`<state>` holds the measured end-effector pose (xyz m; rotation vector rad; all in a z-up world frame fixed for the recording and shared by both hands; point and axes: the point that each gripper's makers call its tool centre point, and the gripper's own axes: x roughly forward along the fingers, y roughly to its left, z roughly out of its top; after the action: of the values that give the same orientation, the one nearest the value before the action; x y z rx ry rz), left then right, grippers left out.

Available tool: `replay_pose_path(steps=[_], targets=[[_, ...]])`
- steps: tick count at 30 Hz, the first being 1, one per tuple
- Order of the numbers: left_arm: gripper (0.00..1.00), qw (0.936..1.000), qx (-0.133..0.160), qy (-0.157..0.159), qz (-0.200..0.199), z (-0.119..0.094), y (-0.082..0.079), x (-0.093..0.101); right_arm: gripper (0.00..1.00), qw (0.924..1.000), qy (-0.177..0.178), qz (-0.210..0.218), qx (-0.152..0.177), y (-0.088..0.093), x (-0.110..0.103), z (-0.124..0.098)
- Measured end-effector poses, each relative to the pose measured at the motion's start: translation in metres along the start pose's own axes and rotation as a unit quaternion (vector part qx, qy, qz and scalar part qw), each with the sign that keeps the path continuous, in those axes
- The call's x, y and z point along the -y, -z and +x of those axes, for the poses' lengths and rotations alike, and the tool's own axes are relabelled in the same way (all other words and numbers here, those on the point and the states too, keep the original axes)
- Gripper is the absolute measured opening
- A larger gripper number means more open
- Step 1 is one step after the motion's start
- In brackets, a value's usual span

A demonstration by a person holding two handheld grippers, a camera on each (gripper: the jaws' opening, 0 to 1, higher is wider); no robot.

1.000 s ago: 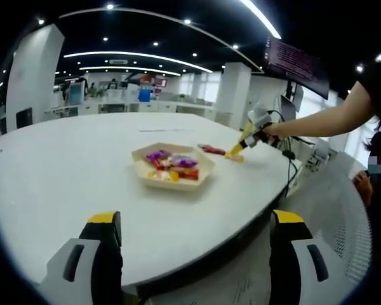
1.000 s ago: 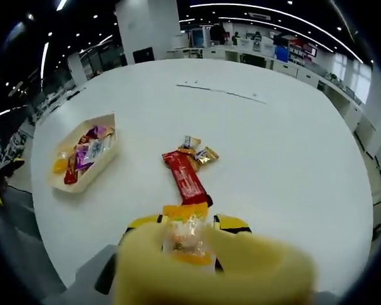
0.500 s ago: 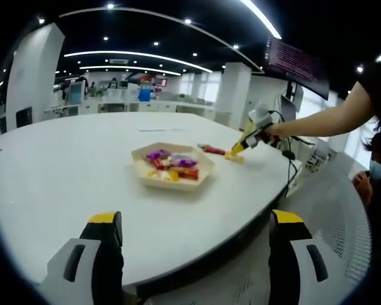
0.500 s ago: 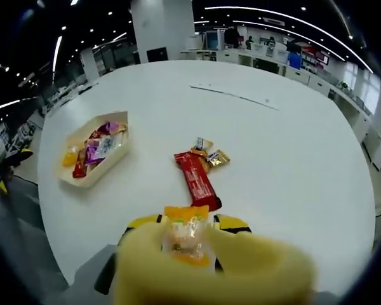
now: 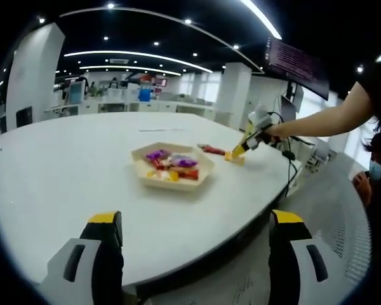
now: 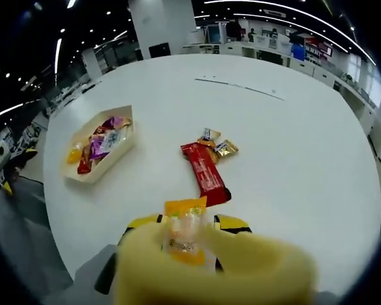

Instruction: Place the target food into the container with the food tongs after gripping and lifting it, then release it inside without dropping or visibly crushing the food.

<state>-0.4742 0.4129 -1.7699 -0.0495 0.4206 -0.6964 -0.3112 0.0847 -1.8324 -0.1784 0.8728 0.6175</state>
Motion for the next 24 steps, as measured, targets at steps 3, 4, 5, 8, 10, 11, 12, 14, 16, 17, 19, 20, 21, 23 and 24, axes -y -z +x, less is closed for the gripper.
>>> replay_pose_path(steps=[3,4,5,8,10,11,12,14,16,17,19,20,21,23,24], targets=[[0.92,1.0000,0.001,0.000,0.000,0.000,0.000,0.000,0.31,0.9999,0.007,-0.013,-0.005,0.000,-0.002,0.001],[0.92,1.0000,0.001,0.000,-0.001,0.000,0.000,0.000,0.31,0.9995,0.013,-0.028,-0.012,0.001,-0.003,0.001],[0.92,1.0000,0.002,0.000,-0.001,0.000,-0.001,0.000,0.31,0.9993,0.016,-0.032,-0.014,0.000,-0.004,0.002],[0.92,1.0000,0.002,0.002,0.000,0.000,0.000,0.000,0.30,0.9981,0.026,-0.050,-0.026,0.000,-0.007,0.004],[0.92,1.0000,0.002,0.003,0.000,0.000,-0.001,0.001,0.30,0.9970,0.036,-0.058,-0.038,0.000,-0.007,0.006],[0.92,1.0000,0.002,0.002,0.000,0.000,0.000,0.000,0.30,0.9964,0.036,-0.065,-0.041,0.000,-0.009,0.008],[0.92,1.0000,0.002,0.002,0.000,0.000,0.000,0.000,0.30,0.9958,0.037,-0.071,-0.043,-0.001,-0.011,0.009],[0.92,1.0000,0.003,0.002,0.000,-0.001,-0.001,0.000,0.30,0.9943,0.041,-0.083,-0.053,-0.001,-0.016,0.010],[0.92,1.0000,0.003,0.002,0.000,-0.001,-0.001,0.001,0.29,0.9923,0.047,-0.094,-0.066,-0.001,-0.019,0.012],[0.91,1.0000,0.003,0.002,0.000,0.000,-0.001,0.001,0.28,0.9921,0.053,-0.089,-0.071,-0.001,-0.018,0.012],[0.91,1.0000,0.003,0.003,0.000,0.000,-0.001,0.002,0.26,0.9938,0.064,-0.054,-0.073,-0.002,-0.014,0.013],[0.91,1.0000,0.003,0.003,0.001,-0.001,-0.001,0.002,0.25,0.9939,0.065,-0.055,-0.070,-0.003,-0.012,0.012],[0.91,1.0000,0.003,0.002,0.001,-0.001,-0.001,0.002,0.24,0.9941,0.066,-0.052,-0.068,-0.003,-0.010,0.012],[0.91,1.0000,0.004,0.002,0.000,-0.001,-0.001,0.002,0.22,0.9948,0.072,-0.038,-0.062,-0.003,-0.009,0.010],[0.91,1.0000,0.004,0.001,0.000,-0.001,-0.001,0.002,0.22,0.9949,0.075,-0.033,-0.059,-0.003,-0.009,0.009]])
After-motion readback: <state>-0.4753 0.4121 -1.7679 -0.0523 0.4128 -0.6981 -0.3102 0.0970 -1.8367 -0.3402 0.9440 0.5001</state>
